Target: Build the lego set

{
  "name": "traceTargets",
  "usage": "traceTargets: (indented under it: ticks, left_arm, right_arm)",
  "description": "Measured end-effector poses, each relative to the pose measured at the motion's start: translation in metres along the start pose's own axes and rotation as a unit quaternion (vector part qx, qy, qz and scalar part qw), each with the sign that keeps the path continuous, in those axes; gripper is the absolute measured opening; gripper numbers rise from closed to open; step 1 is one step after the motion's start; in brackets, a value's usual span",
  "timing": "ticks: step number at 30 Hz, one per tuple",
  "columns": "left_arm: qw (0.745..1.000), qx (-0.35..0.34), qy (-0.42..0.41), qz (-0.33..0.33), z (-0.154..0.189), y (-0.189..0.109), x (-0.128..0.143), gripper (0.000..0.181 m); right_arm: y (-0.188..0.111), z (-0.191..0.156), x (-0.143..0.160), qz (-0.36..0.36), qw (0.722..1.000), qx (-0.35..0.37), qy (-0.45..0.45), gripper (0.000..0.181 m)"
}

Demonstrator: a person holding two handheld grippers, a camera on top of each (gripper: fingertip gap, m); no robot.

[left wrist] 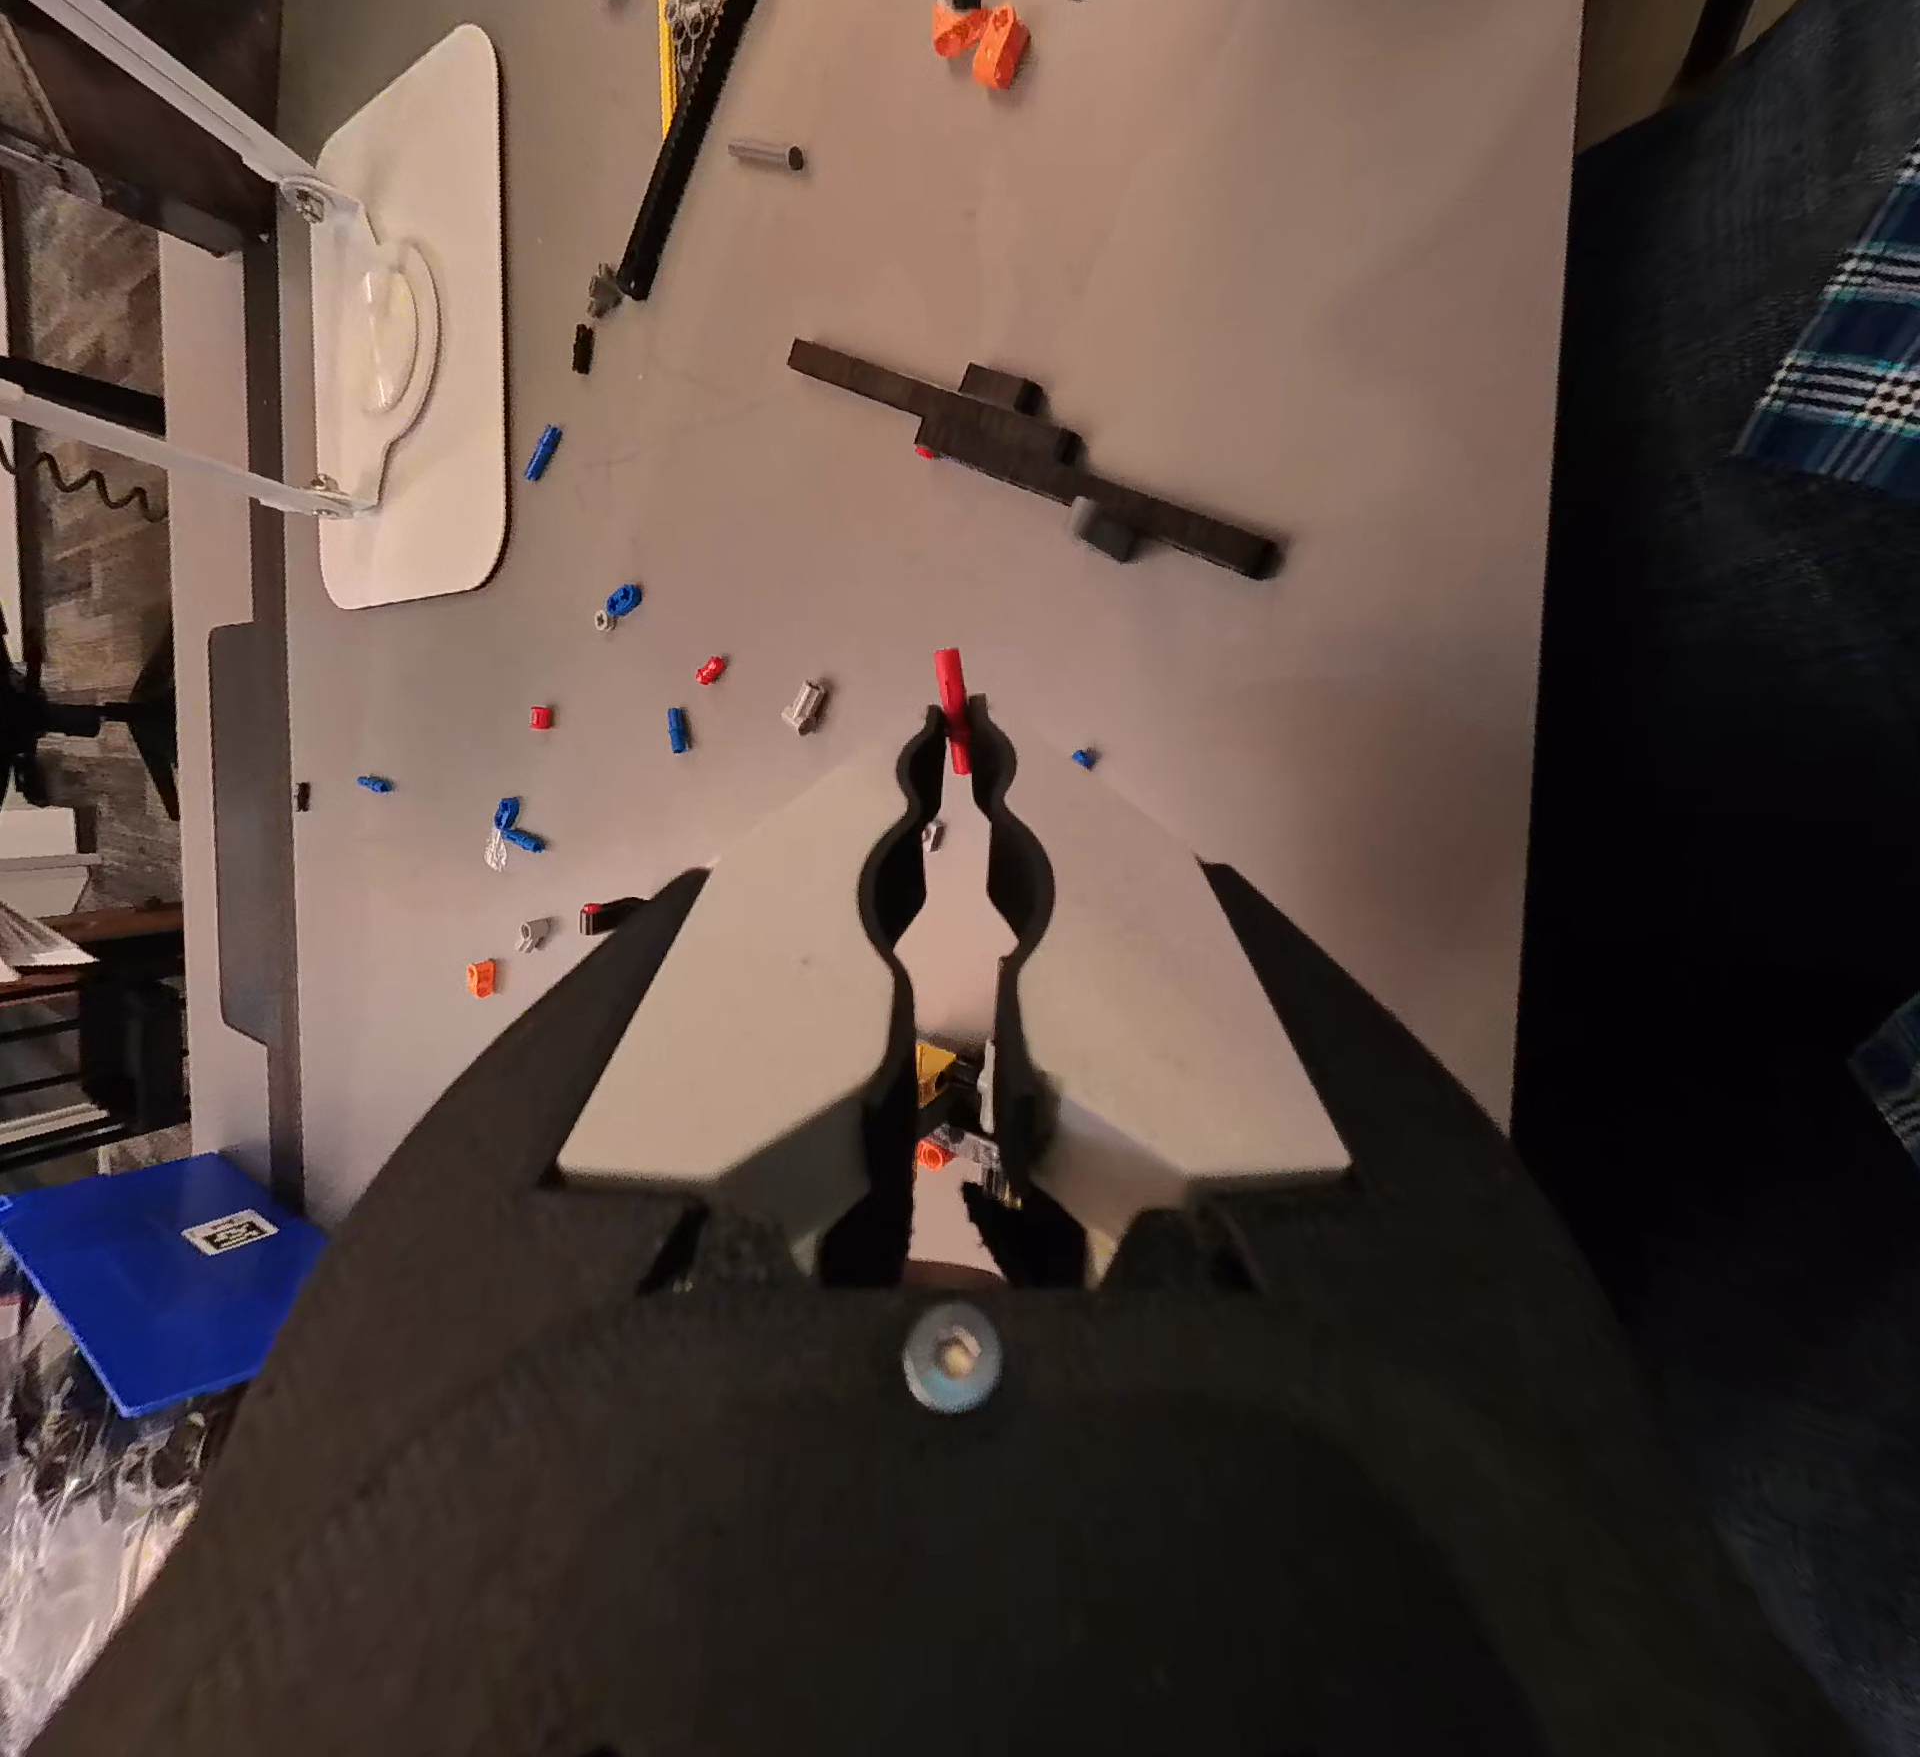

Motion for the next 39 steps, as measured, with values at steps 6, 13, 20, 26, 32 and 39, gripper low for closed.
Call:
traceTargets:
  ticks: [6,13,20,26,32,39]
  left_arm:
    - [1.0,0.001,0.002,0.003,0.0,0.002,-0.004,0.002]
    - [1.0,0.002,0.001,0.0,0.0,0.002,-0.003,0.002]
    - [1.0,0.001,-0.003,-0.006,0.0,0.0,0.0,0.002]
    - [1.0,0.003,-0.006,-0.011,0.001,0.0,0.002,0.002]
    - [1.0,0.011,-0.009,-0.016,0.003,0.003,0.007,0.002]
    - [0.999,0.035,-0.004,-0.026,0.007,0.01,0.014,0.002]
  right_arm:
    - [-0.008,0.003,0.001,0.001,1.0,0.012,0.003,0.018]
    - [-0.018,0.005,0.005,0.002,1.0,0.026,0.007,0.019]
    - [-0.021,0.004,0.008,0.004,1.0,0.029,0.009,0.02]
    - [-0.021,0.003,0.009,0.001,1.0,0.029,0.005,0.02]
    - [-0.019,0.002,0.011,-0.003,1.0,0.028,0.004,0.02]
    - [-0.013,-0.003,0.015,-0.014,1.0,0.02,0.002,0.021]
Point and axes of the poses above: each gripper's, where its closed fingertips meet, y out along the fingers, x out of its underside, z = x × y across the jaws, the point moved 6 cm from there along -y, back along the fingers, and after that the axes turned 11 degrees about z, right-handed, at the moved point
